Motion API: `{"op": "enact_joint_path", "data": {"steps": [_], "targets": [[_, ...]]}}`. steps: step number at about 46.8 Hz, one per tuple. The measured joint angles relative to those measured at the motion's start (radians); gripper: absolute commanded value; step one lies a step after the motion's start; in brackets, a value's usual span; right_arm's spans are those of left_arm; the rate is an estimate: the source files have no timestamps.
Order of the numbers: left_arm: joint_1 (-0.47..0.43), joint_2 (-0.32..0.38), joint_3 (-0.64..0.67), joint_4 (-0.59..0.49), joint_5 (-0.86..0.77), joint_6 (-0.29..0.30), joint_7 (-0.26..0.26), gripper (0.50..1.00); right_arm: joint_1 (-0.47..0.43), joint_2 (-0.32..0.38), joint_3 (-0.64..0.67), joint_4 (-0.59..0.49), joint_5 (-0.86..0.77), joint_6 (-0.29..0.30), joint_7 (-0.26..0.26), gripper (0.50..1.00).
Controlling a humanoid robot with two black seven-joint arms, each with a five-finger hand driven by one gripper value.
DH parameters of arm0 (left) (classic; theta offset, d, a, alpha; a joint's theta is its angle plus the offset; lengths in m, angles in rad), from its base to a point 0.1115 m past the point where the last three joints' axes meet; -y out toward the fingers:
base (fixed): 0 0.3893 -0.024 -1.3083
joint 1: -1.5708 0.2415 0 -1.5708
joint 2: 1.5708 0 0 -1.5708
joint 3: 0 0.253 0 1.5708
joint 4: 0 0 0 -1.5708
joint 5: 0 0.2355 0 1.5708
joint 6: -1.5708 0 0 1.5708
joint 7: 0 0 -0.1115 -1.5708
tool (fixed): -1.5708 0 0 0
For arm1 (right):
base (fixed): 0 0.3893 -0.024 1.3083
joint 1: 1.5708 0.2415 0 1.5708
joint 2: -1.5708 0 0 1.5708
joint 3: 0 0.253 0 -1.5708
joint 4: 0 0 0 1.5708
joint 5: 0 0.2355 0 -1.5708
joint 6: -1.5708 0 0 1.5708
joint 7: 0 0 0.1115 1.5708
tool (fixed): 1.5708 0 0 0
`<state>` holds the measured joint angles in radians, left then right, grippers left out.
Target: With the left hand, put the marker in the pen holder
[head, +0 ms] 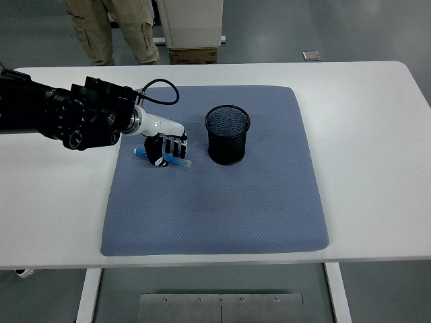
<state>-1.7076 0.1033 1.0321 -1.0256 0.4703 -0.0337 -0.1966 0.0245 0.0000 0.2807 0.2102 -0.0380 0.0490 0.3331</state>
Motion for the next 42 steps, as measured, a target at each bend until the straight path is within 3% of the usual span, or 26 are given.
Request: {"op": "enact_joint_path", "data": {"steps": [22,30,35,42], "targets": [[0.008,0.0,0.0,0.002,0.014,0.0,0.006,0.587,0.0,0.0,-0.001,0.0,0.0,0.0,0.0,1.0],[0.007,0.002,0.0,0.002,0.016,-0.002,0.006,0.555,0.0,0.0,0.0,0.0,0.0,0.001,0.0,1.0],[0.006,0.002,0.0,0.002,0.016,-0.004,0.006,0.508,0.0,0.0,0.0,0.0,0.0,0.001,0.0,1.0],[0.005,0.0,0.0,0.002,0.026,-0.008,0.007,0.5,0.0,0.0,0.0,0.0,0.0,0.001,0.0,1.0]]}}
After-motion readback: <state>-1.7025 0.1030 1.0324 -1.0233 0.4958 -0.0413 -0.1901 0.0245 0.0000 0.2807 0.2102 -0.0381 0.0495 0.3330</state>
